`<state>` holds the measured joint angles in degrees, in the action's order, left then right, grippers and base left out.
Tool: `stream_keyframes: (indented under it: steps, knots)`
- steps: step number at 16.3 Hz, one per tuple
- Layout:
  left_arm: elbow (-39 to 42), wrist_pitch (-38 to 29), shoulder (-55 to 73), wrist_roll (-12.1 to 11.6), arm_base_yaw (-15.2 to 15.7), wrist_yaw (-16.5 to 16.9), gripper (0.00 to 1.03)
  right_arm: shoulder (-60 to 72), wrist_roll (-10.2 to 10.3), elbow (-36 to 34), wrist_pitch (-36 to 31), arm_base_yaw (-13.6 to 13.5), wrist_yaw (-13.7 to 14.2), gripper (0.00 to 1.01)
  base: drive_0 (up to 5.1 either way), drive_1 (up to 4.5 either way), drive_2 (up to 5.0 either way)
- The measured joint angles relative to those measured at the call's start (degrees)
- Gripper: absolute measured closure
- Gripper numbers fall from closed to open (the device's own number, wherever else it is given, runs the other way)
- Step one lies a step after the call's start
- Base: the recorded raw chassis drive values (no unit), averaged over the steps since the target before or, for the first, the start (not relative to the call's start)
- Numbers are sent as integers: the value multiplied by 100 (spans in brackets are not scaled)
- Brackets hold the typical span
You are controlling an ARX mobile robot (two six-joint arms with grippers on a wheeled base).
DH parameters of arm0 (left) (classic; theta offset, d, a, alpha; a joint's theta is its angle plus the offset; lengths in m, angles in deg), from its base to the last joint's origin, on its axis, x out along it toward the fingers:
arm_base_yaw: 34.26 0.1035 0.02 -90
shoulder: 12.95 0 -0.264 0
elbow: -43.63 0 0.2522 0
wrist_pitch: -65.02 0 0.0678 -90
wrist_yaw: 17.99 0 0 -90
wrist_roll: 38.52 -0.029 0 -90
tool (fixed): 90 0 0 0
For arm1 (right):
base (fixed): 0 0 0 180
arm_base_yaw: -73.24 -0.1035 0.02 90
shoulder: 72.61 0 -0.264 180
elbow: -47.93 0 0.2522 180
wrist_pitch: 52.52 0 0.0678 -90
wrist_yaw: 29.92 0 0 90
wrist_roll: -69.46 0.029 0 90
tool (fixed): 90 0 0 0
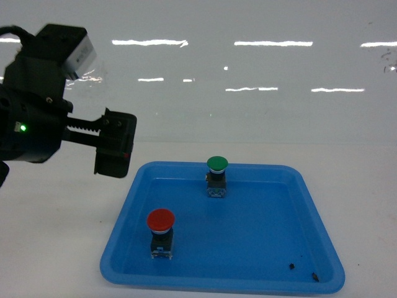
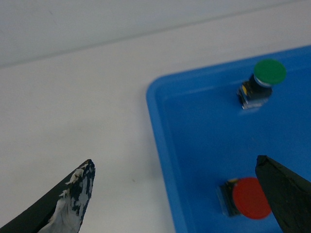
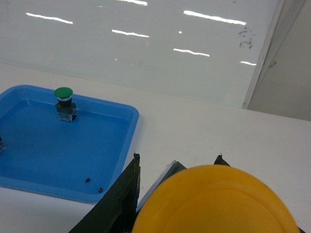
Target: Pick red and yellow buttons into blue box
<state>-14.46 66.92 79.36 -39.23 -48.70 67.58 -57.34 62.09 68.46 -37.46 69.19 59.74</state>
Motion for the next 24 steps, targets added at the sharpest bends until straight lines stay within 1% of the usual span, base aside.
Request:
stream_keyframes:
  steps: [2,3,4,5,6,7,8,12,14,15,18,19,21,24]
  knots:
    - [-299,688,208,435,-81,181,5,0,-2,0,0,0,0,62,0,0,0]
    - [-544,1043,295,693,-140,385,5,0,-2,0,0,0,0,62,0,0,0]
    - [-743,1196,393,953,-205,409,5,0,-2,0,0,0,0,62,0,0,0]
    - [-874,1244,509,1104,-269,461,5,0,-2,0,0,0,0,62,0,0,0]
    - [-957,1469,608,1322,-319,522,5,0,-2,0,0,0,0,62,0,0,0]
    - [-957,1526,673,1438,-385,535,5,0,-2,0,0,0,0,62,0,0,0]
    - [-968,1663,713,1620,-461,555,5,0,-2,0,0,0,0,62,0,0,0]
    - [-944,1703,809,2022,-667,647,5,0,-2,0,0,0,0,62,0,0,0]
    - [-944,1729,940,2170,-791,730,5,0,-2,0,-2,0,0,62,0,0,0]
    - [-938,1639,1005,2199,-833,815,5,0,-2,0,4,0,0,62,0,0,0]
    - [-911,1377,1353,2201,-920,935,5,0,-2,0,0,0,0,62,0,0,0]
    - [-911,1307,1530,2199,-918,896,5,0,-2,0,2,0,0,62,0,0,0]
    - [-911,1084,1882,2122,-857,776,5,0,-2,0,2,0,0,62,0,0,0]
    - [-911,625,2199,1978,-625,787,5,0,-2,0,0,0,0,62,0,0,0]
